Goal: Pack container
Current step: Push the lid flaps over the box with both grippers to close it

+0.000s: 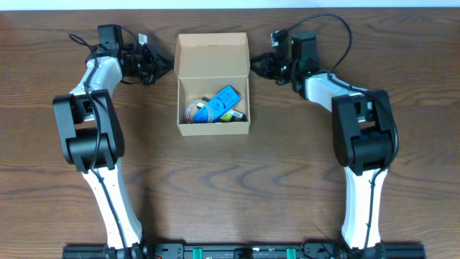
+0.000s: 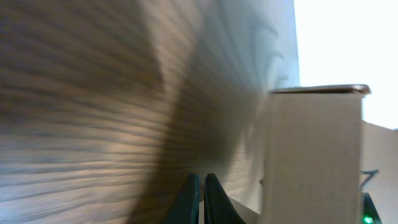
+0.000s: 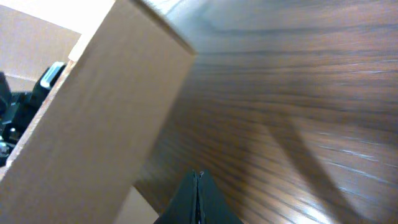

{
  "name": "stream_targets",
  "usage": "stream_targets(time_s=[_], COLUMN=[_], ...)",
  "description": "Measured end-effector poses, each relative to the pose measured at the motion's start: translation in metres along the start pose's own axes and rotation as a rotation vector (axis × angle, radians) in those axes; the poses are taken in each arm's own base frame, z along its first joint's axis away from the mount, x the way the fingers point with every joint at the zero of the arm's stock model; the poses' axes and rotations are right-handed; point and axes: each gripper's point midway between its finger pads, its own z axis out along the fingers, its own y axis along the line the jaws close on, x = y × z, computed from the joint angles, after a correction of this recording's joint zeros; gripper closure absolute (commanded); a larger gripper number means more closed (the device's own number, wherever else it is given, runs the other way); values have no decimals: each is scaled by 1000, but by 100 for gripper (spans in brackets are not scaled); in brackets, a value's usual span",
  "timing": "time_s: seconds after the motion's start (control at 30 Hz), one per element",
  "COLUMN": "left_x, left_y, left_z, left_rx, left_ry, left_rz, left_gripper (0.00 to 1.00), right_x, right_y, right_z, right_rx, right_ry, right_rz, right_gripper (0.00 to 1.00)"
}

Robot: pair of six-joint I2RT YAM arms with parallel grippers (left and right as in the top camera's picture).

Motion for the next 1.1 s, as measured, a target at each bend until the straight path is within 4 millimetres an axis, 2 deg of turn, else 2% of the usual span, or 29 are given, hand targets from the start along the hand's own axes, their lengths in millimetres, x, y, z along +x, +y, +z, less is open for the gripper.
stream_targets(time_s=[0.23,0.4,0.67,0.93,1.1], left_x=[12,10,20,37,48], left_y=[-19,-30,-39,-50,-57], left_z=[12,10,6,-10,-19], left_rx=[55,112,173,120,56], left_ry=[45,53,106,184,218], left_rz=[32,70,92,72,101], left_gripper=[95,95,95,95,95], right_x=[-5,-14,-27,-9,-10], right_y=[20,35,61,56,74], right_z=[4,3,-1,-6,-25], right_rx=[-69,-130,-206,-157,-130], right_ry=[-19,-39,-39,52,69], right_rz=[-56,-102,-189,-184,-250], right_gripper=[99,99,98,99,99])
